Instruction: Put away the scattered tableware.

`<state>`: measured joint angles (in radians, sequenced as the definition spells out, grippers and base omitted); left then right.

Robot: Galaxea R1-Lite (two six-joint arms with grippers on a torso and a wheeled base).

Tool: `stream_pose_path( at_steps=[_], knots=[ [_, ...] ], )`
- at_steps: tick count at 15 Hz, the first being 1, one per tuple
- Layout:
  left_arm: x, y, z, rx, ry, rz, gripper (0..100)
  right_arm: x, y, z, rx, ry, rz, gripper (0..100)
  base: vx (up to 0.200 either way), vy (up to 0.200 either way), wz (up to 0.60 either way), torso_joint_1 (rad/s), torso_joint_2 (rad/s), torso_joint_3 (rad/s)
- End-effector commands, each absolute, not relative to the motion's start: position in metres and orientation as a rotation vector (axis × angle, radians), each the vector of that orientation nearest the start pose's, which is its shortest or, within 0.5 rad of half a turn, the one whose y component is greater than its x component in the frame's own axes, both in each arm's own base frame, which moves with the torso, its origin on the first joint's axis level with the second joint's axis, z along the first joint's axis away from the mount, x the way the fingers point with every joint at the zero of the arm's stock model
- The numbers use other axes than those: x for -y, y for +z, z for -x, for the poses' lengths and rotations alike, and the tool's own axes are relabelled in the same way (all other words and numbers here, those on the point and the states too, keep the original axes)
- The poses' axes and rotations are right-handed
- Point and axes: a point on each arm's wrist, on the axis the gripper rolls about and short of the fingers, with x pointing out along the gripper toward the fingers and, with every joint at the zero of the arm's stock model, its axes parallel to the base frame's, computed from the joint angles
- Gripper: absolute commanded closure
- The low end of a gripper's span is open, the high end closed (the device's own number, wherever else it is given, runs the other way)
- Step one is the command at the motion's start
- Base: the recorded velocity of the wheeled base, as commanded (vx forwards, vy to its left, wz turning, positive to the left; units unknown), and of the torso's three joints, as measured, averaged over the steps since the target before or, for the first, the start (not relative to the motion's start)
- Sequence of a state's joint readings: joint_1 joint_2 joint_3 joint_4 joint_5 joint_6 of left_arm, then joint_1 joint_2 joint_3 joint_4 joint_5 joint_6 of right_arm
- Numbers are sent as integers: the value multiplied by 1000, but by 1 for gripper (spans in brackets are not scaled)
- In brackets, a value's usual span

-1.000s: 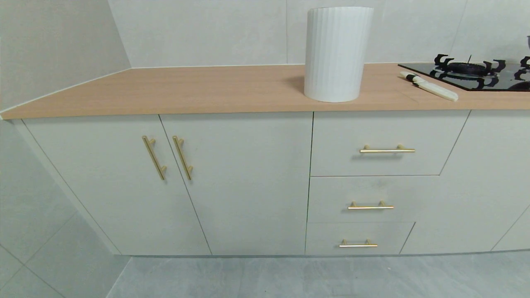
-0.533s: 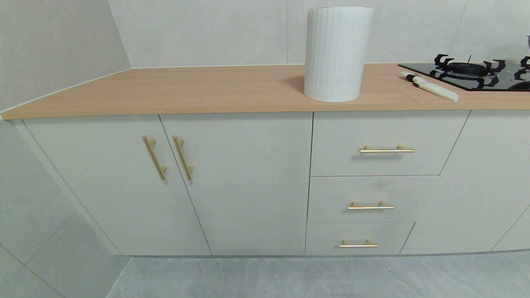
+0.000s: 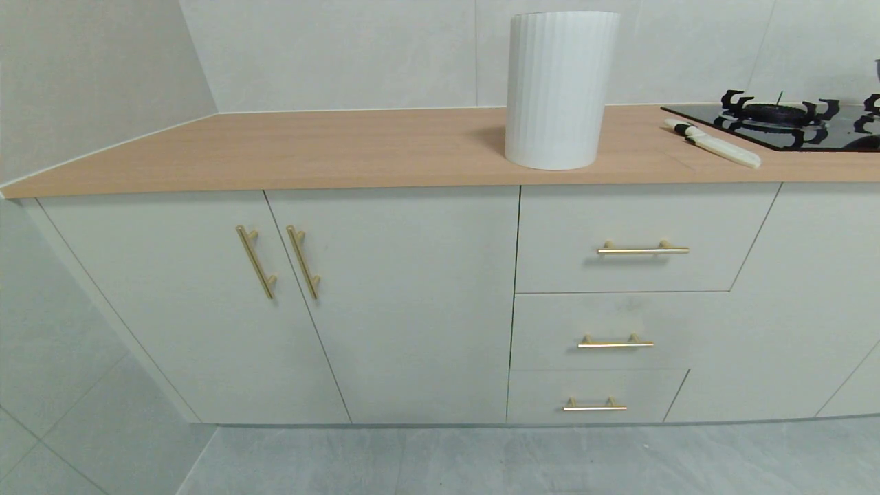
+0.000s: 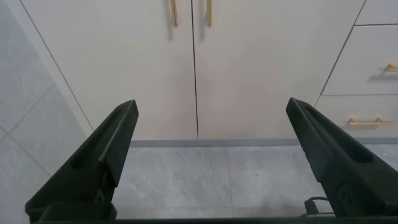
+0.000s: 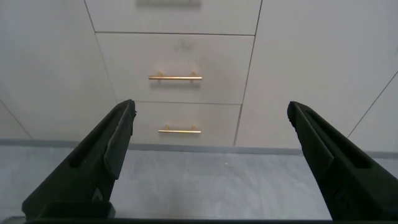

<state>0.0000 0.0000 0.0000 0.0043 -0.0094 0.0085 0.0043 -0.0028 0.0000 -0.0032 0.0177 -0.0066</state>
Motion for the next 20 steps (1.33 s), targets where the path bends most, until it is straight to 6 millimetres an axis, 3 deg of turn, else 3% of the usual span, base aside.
stream_pose_path(
  at_steps=[1, 3, 18, 20],
  knots=[
    [0, 75, 23, -3, -9, -11, 0, 0, 76, 23, 3, 25, 5, 0, 0, 0, 0, 0, 0, 0],
    [0, 75, 23, -3, -11, -12, 0, 0, 76, 23, 3, 25, 2, 0, 0, 0, 0, 0, 0, 0],
    [0, 75, 23, -3, -11, -11, 0, 0, 76, 23, 4, 23, -11, 0, 200, 0, 0, 2, 1, 0],
    [0, 75, 23, -3, -9, -9, 0, 0, 76, 23, 5, 20, -9, 0, 0, 0, 0, 0, 0, 0]
  ],
)
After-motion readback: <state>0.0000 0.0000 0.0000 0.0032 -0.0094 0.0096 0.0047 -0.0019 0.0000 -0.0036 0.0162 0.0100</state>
